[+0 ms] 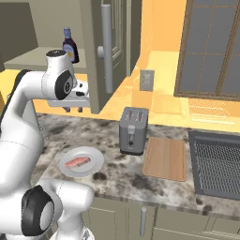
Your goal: Pick the steak from the plate and place it on the cutting board. Then pick the condiment bottle from the cabinet and place it next to the cutting board.
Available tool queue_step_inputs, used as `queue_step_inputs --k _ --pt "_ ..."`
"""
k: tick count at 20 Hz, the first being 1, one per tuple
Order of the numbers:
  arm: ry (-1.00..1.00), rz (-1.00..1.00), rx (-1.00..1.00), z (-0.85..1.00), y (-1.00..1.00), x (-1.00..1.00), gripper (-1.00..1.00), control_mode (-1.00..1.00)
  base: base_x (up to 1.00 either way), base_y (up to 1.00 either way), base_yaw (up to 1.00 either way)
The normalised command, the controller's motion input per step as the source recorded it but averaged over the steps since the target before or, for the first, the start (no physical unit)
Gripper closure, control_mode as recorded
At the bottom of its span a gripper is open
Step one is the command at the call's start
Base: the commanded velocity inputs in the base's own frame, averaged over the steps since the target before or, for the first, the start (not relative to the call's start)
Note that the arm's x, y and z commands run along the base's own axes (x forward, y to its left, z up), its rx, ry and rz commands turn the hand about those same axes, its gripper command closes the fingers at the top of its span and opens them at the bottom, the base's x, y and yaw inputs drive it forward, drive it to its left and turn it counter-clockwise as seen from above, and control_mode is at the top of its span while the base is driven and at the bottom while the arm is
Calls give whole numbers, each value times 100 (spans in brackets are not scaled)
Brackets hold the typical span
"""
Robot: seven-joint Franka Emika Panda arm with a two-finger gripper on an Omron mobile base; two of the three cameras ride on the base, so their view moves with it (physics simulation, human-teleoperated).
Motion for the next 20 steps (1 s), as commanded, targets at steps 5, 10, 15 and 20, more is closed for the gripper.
queue_step_inputs --k 5,10,15,20 --pt "0 0 0 0 0 -12 -100 -100 0 0 0" --pt "0 0 0 -1 0 -23 -100 -100 0 0 0" --pt "0 -1 0 -6 0 -24 -100 -100 0 0 0" --pt "0 -1 1 -12 0 -22 -100 -100 0 0 0"
